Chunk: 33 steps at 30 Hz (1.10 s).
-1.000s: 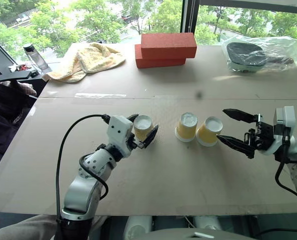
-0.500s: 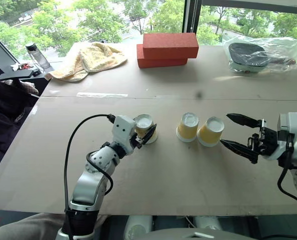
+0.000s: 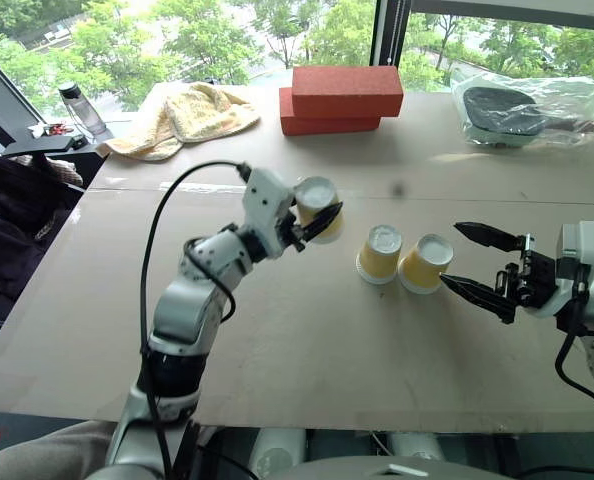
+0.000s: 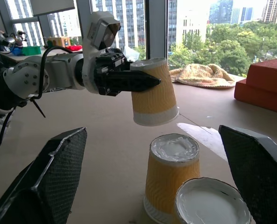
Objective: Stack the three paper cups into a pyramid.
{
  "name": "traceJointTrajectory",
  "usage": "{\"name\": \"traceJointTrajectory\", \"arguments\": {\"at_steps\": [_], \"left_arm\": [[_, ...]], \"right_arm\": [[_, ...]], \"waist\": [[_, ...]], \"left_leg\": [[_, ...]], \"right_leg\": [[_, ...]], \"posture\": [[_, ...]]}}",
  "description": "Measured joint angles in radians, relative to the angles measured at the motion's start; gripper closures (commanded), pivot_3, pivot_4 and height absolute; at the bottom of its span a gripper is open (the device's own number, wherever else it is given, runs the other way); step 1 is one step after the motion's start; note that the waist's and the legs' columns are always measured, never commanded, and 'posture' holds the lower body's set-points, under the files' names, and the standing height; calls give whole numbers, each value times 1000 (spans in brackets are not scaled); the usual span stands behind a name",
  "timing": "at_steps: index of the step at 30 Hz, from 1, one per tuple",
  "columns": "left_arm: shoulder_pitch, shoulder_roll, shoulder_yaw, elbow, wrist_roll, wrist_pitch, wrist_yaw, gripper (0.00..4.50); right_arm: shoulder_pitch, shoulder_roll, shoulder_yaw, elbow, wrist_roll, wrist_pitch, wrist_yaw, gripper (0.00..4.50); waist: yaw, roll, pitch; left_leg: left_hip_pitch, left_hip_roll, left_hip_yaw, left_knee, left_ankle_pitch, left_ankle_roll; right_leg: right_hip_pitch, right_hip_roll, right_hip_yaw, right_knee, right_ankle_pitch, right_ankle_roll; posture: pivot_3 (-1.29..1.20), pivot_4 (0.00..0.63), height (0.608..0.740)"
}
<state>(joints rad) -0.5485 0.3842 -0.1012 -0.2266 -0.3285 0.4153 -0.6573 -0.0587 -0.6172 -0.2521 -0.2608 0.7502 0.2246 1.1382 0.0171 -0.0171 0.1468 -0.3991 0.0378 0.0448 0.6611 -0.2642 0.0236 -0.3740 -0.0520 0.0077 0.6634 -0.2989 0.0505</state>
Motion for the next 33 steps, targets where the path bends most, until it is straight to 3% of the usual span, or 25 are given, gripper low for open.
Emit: {"name": "traceJointTrajectory", "arguments": {"at_steps": [9, 25, 27, 28, 30, 33], "left_arm": [[-182, -120, -126, 153, -57, 65, -179, 2145], [-239, -199, -177, 292, -3, 4, -236, 2145], [-239, -198, -178, 304, 12, -11, -242, 1133], [-239, -197, -182, 310, 16, -19, -244, 1014], [-239, -198, -184, 317, 25, -28, -249, 40], [-239, -201, -183, 317, 32, -38, -254, 40]], "right_arm": [[61, -13, -55, -9, -3, -8, -28, 0], [123, 7, -78, -99, -4, -12, -117, 0], [127, 4, -78, -99, -5, -13, -117, 0], [128, 3, -79, -99, -5, -14, -116, 0], [130, 2, -79, -98, -5, -18, -114, 0], [135, 2, -79, -93, -8, -31, -104, 0]], "waist": [[-5, 0, 0], [-3, 1, 0], [-3, 1, 0], [-3, 1, 0], [-3, 1, 0], [-3, 1, 0]], "left_leg": [[0, 1, 1, 1, 0, 0], [0, 1, 1, 3, 0, 0], [0, 1, 1, 3, 0, 0], [0, 1, 1, 3, 0, 0], [0, 1, 1, 3, 0, 0], [0, 1, 1, 3, 0, 0]], "right_leg": [[-1, 3, 2, 1, 0, 0], [-1, 3, 3, 1, 0, 0], [-1, 3, 3, 1, 0, 0], [-1, 3, 3, 1, 0, 0], [-1, 3, 3, 1, 0, 0], [-1, 3, 3, 1, 0, 0]], "posture": [[0, 150, 730], [0, 150, 730], [0, 150, 730], [0, 150, 730], [0, 150, 730], [0, 150, 730]]}}
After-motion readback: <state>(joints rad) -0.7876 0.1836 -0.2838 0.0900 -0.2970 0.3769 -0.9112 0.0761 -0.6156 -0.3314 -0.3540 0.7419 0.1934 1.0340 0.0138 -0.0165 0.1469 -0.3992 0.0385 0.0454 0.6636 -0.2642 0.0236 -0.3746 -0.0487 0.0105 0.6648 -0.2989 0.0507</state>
